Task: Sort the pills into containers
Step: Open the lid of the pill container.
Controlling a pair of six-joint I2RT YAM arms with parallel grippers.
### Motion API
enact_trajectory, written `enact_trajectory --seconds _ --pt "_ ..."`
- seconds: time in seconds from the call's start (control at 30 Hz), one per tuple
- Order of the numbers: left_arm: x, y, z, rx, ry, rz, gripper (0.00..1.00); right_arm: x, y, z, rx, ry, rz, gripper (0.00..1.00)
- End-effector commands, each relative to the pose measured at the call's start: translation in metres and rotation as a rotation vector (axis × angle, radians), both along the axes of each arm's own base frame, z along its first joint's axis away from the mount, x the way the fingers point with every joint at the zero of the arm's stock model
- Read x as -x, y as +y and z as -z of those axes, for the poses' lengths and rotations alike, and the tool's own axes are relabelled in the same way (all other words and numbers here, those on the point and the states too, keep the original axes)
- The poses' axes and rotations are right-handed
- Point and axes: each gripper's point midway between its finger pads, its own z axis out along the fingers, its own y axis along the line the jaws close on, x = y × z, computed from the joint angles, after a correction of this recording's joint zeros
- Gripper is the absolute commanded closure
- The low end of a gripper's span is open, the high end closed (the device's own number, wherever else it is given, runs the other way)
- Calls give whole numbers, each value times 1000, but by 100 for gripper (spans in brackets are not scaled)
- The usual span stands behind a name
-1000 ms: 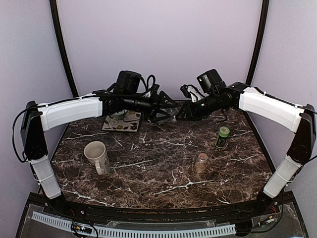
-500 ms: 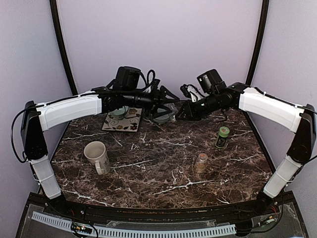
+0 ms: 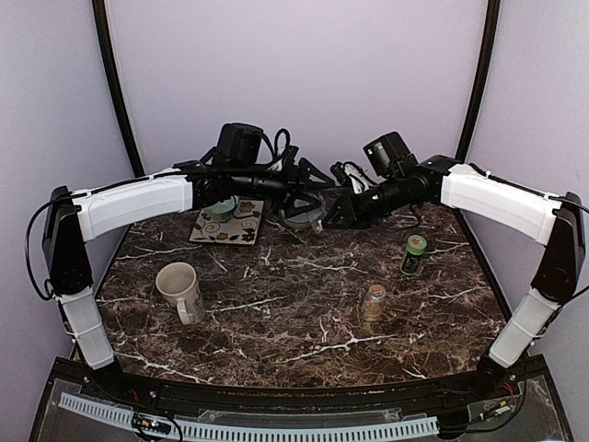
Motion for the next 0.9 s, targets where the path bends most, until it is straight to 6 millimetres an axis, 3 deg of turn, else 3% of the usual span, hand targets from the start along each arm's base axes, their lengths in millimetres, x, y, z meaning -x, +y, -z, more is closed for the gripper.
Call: enact_trajectory --seconds 0.0,0.27,0.87 --pt "-3 -4 -15 37 -33 6 32 4 12 1 -21 8 -50 100" --pt "-5 -6 -12 23 -34 12 32 4 20 0 -29 8 -71 100" --pt "-6 5 35 -137 -11 -4 32 9 41 12 -90 99 -150 100"
